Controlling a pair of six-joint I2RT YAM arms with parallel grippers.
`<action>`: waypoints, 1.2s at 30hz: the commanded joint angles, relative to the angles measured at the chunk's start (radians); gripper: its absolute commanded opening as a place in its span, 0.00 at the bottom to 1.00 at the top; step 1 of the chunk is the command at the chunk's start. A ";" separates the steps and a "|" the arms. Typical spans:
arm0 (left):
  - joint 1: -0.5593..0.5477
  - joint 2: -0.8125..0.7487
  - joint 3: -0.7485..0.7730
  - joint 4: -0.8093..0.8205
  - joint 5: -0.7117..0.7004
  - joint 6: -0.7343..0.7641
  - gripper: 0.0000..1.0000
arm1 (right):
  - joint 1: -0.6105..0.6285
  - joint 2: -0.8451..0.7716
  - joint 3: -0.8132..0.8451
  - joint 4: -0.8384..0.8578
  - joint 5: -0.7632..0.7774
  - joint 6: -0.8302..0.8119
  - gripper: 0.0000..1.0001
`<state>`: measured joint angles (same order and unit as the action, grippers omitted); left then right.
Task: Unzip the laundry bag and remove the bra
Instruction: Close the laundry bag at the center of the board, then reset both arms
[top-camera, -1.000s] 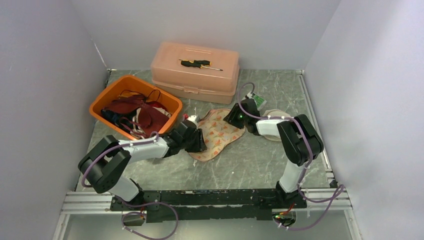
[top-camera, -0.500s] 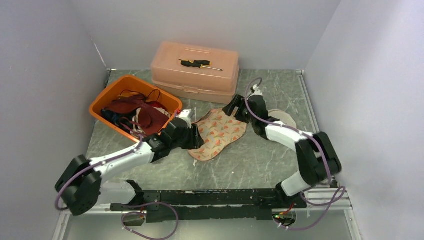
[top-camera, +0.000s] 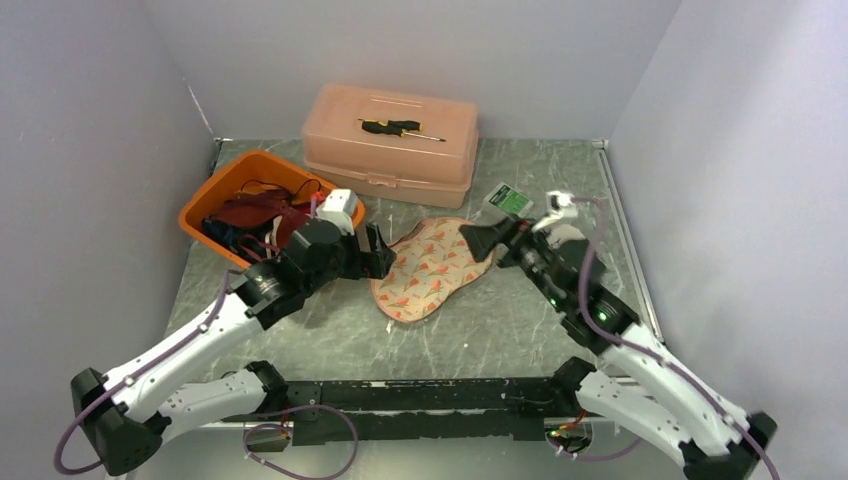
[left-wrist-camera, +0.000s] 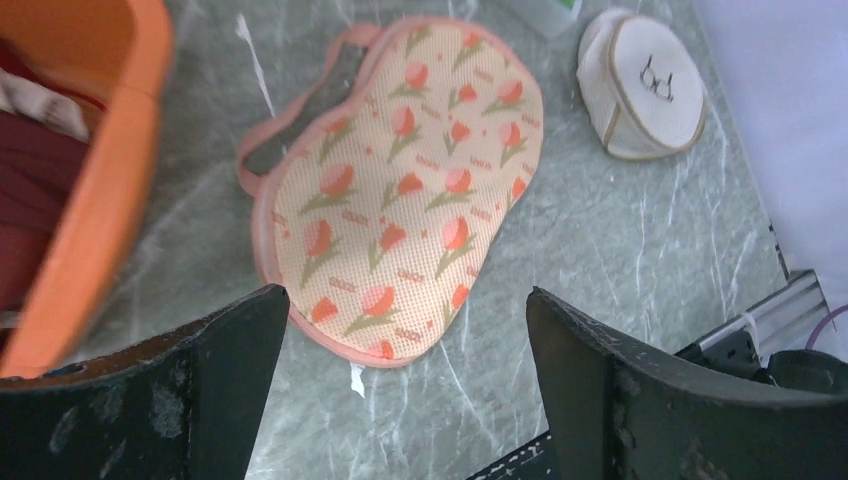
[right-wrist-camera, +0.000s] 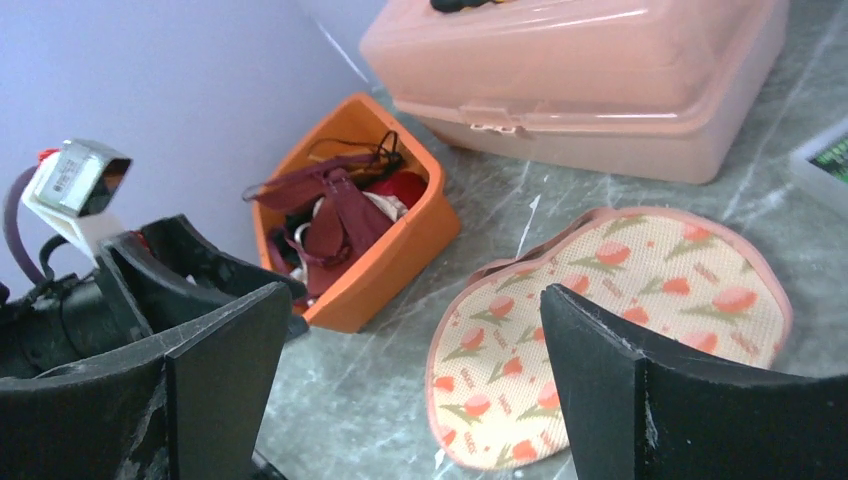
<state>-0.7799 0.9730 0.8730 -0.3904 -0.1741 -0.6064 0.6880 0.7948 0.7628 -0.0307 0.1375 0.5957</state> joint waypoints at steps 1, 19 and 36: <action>-0.004 -0.084 0.122 -0.152 -0.133 0.058 0.94 | 0.010 -0.251 -0.153 -0.096 0.140 0.148 1.00; -0.004 -0.357 0.001 -0.154 -0.498 0.325 0.94 | 0.009 -0.543 -0.257 -0.237 0.302 -0.068 1.00; 0.024 -0.202 -0.238 0.458 -0.765 0.588 0.95 | 0.009 -0.270 -0.246 -0.069 0.372 0.129 1.00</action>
<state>-0.7799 0.6373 0.6941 -0.2932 -0.8154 -0.1993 0.6956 0.4675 0.4686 -0.2100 0.4473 0.7017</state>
